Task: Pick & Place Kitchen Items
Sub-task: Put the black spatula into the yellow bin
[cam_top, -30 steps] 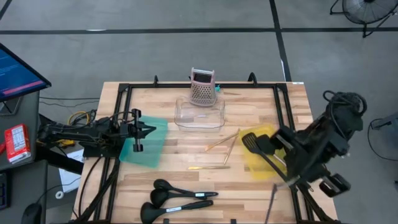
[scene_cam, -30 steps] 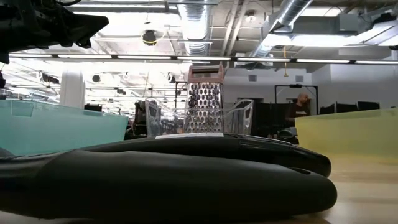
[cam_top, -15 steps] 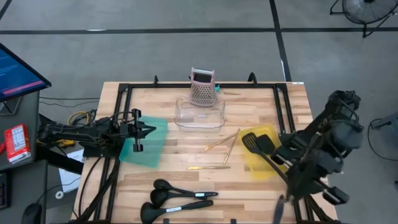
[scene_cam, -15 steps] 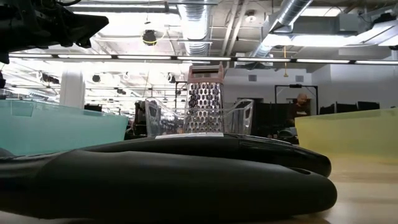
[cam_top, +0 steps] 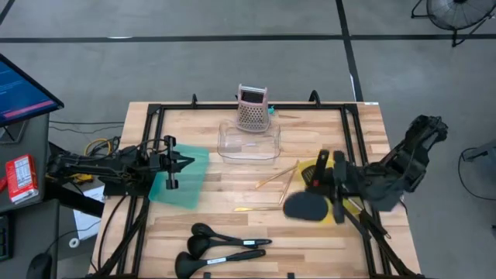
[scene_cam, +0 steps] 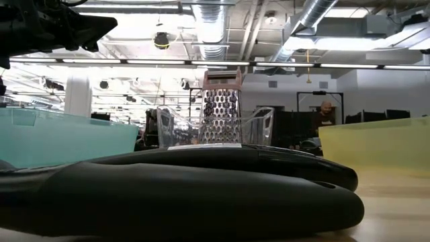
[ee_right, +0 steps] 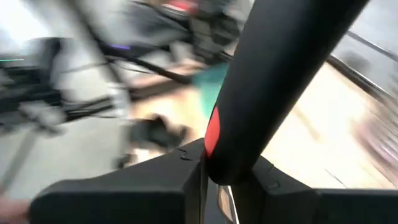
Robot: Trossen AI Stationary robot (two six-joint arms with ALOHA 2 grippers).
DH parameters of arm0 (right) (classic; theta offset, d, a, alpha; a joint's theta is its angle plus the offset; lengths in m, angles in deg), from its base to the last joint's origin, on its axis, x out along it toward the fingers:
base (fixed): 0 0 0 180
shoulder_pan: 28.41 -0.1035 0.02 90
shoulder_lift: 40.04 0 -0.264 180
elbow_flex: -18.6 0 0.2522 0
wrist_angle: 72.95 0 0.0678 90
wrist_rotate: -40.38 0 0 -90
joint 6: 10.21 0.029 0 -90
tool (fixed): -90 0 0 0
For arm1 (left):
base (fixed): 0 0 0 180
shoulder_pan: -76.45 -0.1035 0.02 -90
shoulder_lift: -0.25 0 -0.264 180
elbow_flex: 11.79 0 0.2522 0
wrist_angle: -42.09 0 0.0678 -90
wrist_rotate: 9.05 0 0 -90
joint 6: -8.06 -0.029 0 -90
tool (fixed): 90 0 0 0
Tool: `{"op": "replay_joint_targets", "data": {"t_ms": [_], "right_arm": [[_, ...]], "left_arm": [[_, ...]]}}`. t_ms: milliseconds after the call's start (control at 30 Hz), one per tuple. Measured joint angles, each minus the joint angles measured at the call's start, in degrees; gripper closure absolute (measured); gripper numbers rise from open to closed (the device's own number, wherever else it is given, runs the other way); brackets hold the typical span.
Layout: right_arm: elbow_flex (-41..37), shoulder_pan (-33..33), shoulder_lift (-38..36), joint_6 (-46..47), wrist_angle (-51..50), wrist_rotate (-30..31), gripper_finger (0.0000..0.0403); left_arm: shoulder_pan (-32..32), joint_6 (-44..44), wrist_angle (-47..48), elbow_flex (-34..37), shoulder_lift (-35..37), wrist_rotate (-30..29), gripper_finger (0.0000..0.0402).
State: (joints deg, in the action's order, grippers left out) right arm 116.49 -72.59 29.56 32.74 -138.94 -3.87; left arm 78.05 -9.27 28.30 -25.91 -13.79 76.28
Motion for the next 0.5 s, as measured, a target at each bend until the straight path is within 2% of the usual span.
{"op": "replay_joint_targets", "data": {"t_ms": [167,300,400,500], "right_arm": [[-2.0,3.2,0.2,24.5,-18.0,2.0,0.0358],[-6.0,5.7,0.2,40.3,-26.2,-2.3,0.0358],[-9.5,7.0,0.2,46.1,-27.7,-6.7,0.0359],[-11.6,8.3,0.2,46.6,-27.7,-10.3,0.0359]], "left_arm": [[0.0,0.0,0.0,0.0,0.0,0.0,0.04],[0.0,0.0,0.0,0.0,0.0,0.0,0.04],[0.0,0.0,0.0,0.0,0.0,0.0,0.04],[0.0,0.0,0.0,0.0,0.0,0.0,0.04]]}}
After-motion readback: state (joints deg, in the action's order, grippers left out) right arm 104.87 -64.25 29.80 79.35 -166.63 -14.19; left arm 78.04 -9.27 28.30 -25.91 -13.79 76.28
